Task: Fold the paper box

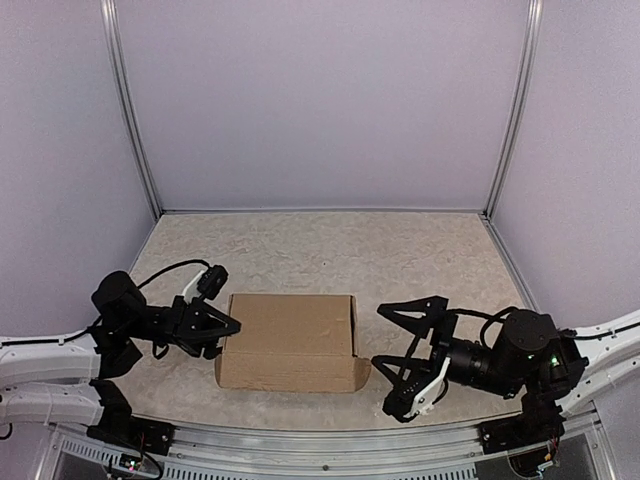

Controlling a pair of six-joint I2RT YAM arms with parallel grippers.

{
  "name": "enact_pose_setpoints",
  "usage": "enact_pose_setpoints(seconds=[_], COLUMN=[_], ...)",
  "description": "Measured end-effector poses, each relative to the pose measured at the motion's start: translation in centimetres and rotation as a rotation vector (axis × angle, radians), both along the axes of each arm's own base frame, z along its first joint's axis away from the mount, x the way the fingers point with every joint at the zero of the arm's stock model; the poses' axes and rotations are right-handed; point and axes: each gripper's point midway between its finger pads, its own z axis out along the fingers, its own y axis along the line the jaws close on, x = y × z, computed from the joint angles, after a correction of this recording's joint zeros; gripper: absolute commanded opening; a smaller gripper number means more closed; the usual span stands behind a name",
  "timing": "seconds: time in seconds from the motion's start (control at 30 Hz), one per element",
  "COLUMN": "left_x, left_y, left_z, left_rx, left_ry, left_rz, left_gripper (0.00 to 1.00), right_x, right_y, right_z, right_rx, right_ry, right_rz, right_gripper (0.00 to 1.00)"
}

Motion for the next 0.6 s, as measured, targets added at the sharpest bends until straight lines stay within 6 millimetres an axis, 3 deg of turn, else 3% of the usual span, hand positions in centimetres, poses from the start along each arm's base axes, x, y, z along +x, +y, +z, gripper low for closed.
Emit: enact_pose_setpoints(seconds=[0.2, 0.6], left_x=[-0.7, -2.4], left_y=[0.2, -0.3], left_z=[0.3, -0.6], left_rx=[0.030, 0.062], left_ry=[-0.035, -0.034], left_rz=[-0.005, -0.061], left_gripper=[0.44, 0.43], right_x=[0.0, -0.9], right_y=[1.0, 2.6], right_z=[1.6, -0.7], right_rx=[0.005, -0.116], right_ry=[-0.170, -0.285], right_rz=[-0.025, -0.004], right_gripper=[1.00, 1.00])
